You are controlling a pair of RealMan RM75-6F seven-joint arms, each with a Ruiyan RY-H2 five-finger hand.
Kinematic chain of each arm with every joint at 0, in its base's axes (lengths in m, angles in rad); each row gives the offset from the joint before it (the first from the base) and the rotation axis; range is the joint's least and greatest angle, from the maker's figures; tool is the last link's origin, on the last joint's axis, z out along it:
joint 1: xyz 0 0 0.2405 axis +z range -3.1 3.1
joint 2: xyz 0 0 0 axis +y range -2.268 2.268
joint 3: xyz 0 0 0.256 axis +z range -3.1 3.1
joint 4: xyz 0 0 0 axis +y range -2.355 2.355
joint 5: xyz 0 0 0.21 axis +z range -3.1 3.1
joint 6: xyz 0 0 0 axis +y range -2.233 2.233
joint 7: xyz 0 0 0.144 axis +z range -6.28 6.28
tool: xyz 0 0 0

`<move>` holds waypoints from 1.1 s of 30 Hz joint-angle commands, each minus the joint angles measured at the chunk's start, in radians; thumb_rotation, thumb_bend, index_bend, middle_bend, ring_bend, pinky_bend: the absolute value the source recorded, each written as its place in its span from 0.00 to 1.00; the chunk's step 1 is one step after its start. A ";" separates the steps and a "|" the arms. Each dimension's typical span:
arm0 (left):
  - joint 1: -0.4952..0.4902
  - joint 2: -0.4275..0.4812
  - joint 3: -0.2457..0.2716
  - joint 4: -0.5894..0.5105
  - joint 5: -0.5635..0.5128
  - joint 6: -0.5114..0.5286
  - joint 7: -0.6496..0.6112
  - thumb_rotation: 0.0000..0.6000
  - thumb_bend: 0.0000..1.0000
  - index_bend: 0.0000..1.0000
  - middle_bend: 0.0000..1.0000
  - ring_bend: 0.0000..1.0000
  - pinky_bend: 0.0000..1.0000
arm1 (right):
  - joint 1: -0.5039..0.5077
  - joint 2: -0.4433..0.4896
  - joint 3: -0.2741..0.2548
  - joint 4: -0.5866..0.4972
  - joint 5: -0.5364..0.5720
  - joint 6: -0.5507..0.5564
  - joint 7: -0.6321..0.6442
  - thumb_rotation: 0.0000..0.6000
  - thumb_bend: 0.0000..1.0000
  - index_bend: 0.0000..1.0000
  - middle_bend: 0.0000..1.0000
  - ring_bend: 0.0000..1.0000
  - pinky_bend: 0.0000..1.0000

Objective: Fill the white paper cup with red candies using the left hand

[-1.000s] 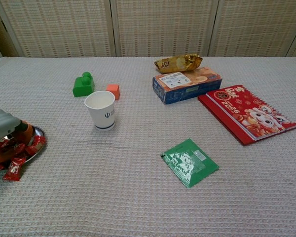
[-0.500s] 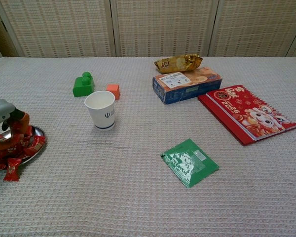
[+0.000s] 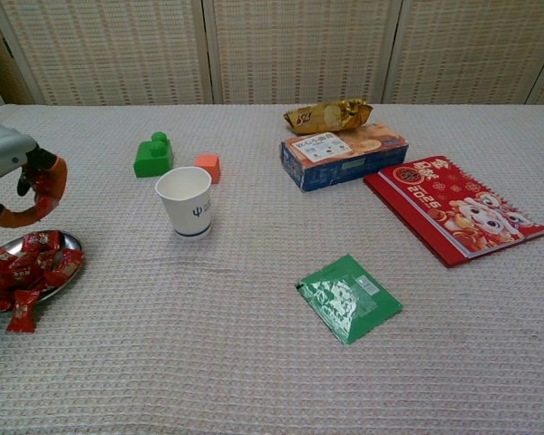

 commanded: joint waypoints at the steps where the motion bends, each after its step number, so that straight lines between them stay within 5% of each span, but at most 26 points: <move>1: -0.053 -0.010 -0.050 -0.038 -0.034 -0.037 0.047 1.00 0.43 0.60 0.54 0.53 0.97 | -0.002 0.002 0.001 -0.001 0.000 0.004 0.004 1.00 0.06 0.00 0.00 0.00 0.00; 7: -0.128 -0.077 -0.109 0.011 -0.079 -0.075 0.068 1.00 0.43 0.57 0.53 0.52 0.82 | -0.010 0.010 0.005 -0.002 0.005 0.019 0.018 1.00 0.06 0.00 0.00 0.00 0.00; 25: -0.251 -0.242 -0.118 0.132 -0.145 -0.120 0.196 1.00 0.43 0.54 0.53 0.51 0.84 | -0.009 0.023 0.016 0.004 0.029 0.008 0.046 1.00 0.06 0.00 0.00 0.00 0.00; 33: -0.280 -0.274 -0.115 0.146 -0.183 -0.128 0.262 1.00 0.43 0.43 0.49 0.46 0.84 | -0.014 0.031 0.015 0.000 0.024 0.018 0.058 1.00 0.06 0.00 0.00 0.00 0.00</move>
